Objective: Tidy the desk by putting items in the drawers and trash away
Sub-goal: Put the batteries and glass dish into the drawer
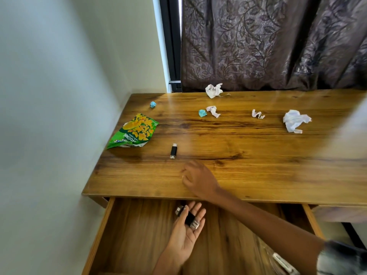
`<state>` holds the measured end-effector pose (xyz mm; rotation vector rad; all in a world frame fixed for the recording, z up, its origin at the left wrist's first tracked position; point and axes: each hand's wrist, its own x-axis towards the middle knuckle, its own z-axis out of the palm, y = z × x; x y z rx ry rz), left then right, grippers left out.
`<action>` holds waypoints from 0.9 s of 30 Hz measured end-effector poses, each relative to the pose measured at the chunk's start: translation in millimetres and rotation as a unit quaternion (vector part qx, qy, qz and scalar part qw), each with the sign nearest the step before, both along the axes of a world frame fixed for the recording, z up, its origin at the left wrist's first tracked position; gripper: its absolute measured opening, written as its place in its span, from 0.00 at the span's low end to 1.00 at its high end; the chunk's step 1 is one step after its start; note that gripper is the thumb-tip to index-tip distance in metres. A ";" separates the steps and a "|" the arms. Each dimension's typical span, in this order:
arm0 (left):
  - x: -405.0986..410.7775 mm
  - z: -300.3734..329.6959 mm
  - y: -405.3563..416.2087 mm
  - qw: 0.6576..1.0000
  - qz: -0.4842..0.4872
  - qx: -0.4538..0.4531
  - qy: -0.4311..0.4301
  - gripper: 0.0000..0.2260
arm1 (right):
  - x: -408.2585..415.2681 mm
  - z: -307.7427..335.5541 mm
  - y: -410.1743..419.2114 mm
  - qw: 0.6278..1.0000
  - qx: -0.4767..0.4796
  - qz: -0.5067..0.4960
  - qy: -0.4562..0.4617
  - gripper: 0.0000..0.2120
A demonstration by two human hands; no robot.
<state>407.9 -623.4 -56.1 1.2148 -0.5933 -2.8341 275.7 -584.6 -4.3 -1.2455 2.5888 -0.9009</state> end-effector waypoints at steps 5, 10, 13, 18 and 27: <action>16.3 2.3 2.1 0.999 -0.022 0.005 -0.023 0.13 | -27.3 -11.9 -46.1 0.996 0.081 -0.010 0.040 0.23; 27.9 5.4 -0.8 0.999 -0.020 0.015 -0.044 0.13 | -45.6 -27.1 -78.1 0.980 0.196 -0.006 0.038 0.26; 31.7 3.0 -1.8 0.998 -0.014 0.020 -0.057 0.12 | -42.2 -27.5 -89.2 0.978 0.204 -0.014 0.048 0.26; 29.7 0.2 -2.1 0.998 0.010 0.030 -0.058 0.12 | -20.3 -34.8 -71.5 0.988 0.090 -0.006 0.123 0.14; 7.0 3.2 19.5 0.997 -0.041 -0.005 -0.071 0.14 | 10.1 -41.8 41.0 0.989 0.016 -0.003 0.147 0.18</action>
